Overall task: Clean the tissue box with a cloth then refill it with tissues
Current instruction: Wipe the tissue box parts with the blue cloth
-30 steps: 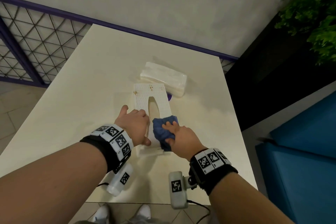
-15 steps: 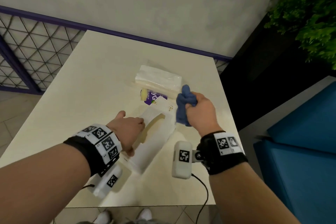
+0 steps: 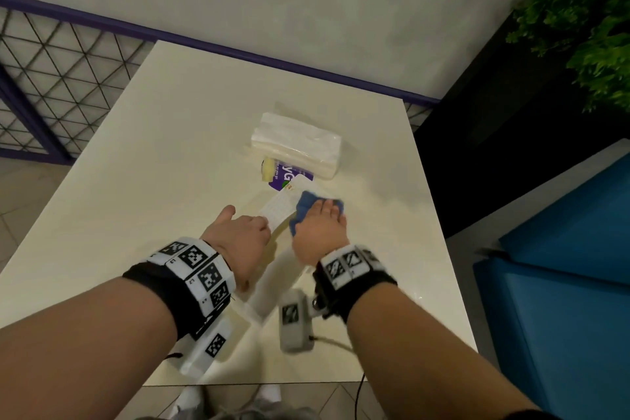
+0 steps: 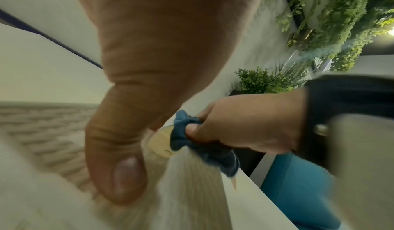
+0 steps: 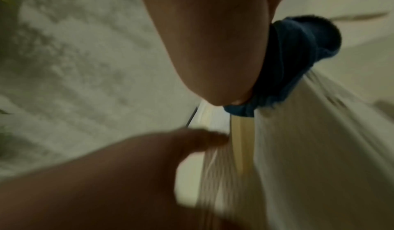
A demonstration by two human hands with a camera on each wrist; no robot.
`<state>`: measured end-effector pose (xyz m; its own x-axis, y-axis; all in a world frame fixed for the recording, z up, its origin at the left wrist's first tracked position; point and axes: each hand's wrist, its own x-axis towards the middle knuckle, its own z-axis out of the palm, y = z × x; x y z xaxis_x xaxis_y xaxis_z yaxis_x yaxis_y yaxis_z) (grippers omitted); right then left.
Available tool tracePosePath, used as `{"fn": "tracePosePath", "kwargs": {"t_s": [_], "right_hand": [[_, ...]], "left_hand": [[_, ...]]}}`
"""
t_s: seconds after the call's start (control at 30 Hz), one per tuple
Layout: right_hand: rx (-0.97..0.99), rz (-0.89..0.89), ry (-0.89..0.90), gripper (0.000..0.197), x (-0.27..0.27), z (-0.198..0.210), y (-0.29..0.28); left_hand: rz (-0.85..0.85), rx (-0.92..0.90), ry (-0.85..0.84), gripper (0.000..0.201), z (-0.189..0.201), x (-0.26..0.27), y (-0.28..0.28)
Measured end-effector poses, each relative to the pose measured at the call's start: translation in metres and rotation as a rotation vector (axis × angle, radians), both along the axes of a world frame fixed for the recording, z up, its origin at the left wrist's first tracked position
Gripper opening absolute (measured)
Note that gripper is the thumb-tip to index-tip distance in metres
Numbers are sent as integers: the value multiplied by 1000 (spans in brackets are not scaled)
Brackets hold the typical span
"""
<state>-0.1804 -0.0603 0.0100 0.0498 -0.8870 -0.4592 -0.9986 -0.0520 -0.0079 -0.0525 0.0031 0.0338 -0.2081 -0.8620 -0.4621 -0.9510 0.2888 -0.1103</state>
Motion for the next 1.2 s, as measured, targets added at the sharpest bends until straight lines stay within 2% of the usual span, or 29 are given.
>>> {"fn": "tracePosePath", "kwargs": {"t_s": [0.1,0.23,0.37,0.5,0.6,0.67,0.73,0.8,0.87,0.97,1.1,1.13,1.2], "right_hand": [[10,78,-83,64,4,-7,34],[-57,-6,-100,68,-4,-5,-7],[-71,40,-61,73,-7,-3,-22],[42,209,-72,54,1,-2,11],[94,349,-156,46,-7,-6,15],[5,239,-230,56,-21,-11,3],[-78,138,-197,65,-32,-11,-14],[-79,91,-173,69,-32,-6,-28],[-81,121,-150,65,-26,1,-32],[-31,261,-116,57,-22,11,-15],[115,399,-106,43,-24,30,22],[129,431,-131,39,-26,35,29],[127,406,-290,35,-35,45,33]], "left_hand": [[9,8,0,85,0,0,2],[17,31,8,93,2,2,3],[17,43,-4,93,4,1,3],[12,39,-34,89,4,-2,4],[22,54,-30,90,4,0,5],[24,84,-34,95,4,2,6],[27,104,-42,99,5,2,5],[24,111,-50,99,6,0,4],[31,115,-47,99,6,-1,3],[26,118,-79,98,6,-2,3],[26,132,-93,95,4,-3,2],[14,130,-102,90,6,-3,3],[-52,96,-116,75,10,2,2]]}}
